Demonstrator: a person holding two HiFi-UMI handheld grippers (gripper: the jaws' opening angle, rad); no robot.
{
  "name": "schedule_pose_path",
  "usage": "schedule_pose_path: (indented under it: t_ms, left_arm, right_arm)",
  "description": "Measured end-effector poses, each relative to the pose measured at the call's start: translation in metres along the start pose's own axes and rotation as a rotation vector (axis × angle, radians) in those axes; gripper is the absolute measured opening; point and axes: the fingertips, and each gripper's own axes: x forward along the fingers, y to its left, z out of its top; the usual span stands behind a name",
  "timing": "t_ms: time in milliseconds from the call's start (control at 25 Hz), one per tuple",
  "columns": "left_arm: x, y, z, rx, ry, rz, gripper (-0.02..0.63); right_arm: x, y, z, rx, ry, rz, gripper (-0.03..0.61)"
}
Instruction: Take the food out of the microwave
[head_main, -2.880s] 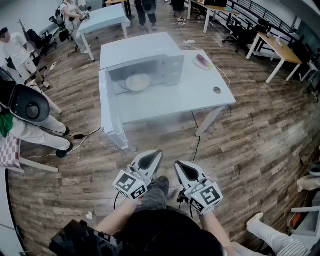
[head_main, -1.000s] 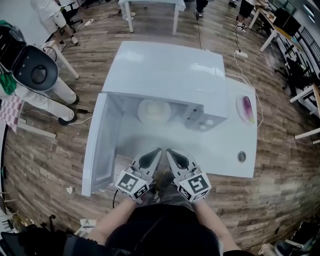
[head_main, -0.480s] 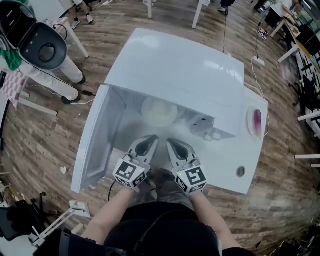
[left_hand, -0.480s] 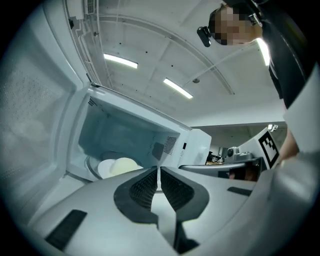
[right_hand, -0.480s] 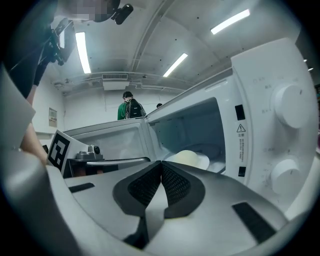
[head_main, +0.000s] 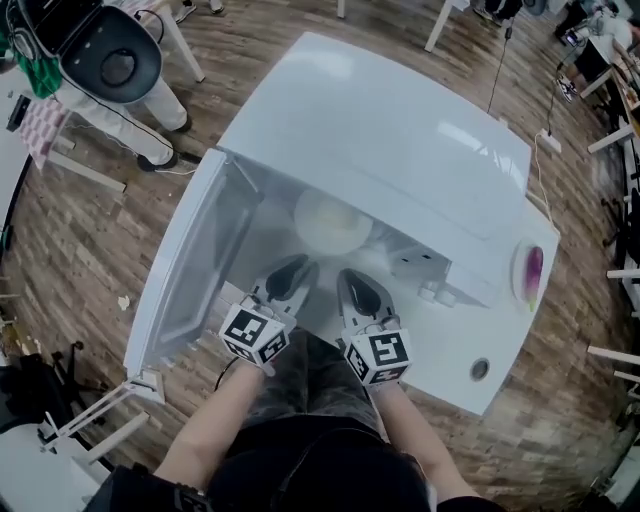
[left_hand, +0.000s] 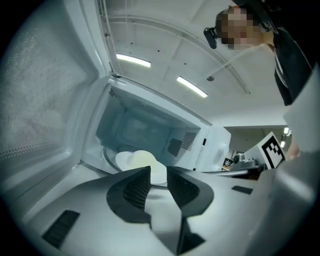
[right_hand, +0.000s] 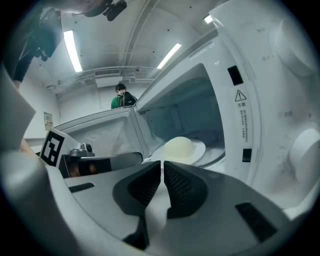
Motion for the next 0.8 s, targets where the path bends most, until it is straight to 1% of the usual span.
schedule_pose_path:
  t_ms: [80, 200, 320, 400, 520, 600, 800]
  left_arm:
    - [-0.003, 0.011, -0.003, -0.062, -0.001, 0.032, 0.115]
    - [0.0, 0.031, -0.009, -0.18, 0.011, 0.065, 0.14]
    - [0.007, 0.044, -0.011, -0.331, 0.016, 0.079, 0.14]
    - [0.01, 0.05, -0.01, -0.404, 0.019, 0.075, 0.141]
    - [0.015, 0.057, -0.015, -0.516, 0.03, 0.079, 0.141]
    - [0.016, 0.058, -0.019, -0.593, 0.035, 0.081, 0.14]
    - [0.022, 0.059, -0.022, -0.71, 0.025, 0.061, 0.141]
  right_arm:
    - [0.002, 0.003, -0.004, 0.026, 0.007, -0.006, 0.02]
    - [0.008, 0.002, -0.008, 0.055, 0.009, -0.023, 0.02]
    - [0.013, -0.003, -0.008, 0.007, 0.031, -0.052, 0.02]
    - [0.015, -0.002, -0.009, -0.019, 0.036, -0.061, 0.02]
    - [0.017, -0.006, -0.013, 0.005, 0.037, -0.077, 0.02]
    - [0.019, -0.007, -0.015, 0.003, 0.044, -0.088, 0.02]
    - [0.026, -0.012, -0.014, 0.043, 0.035, -0.12, 0.02]
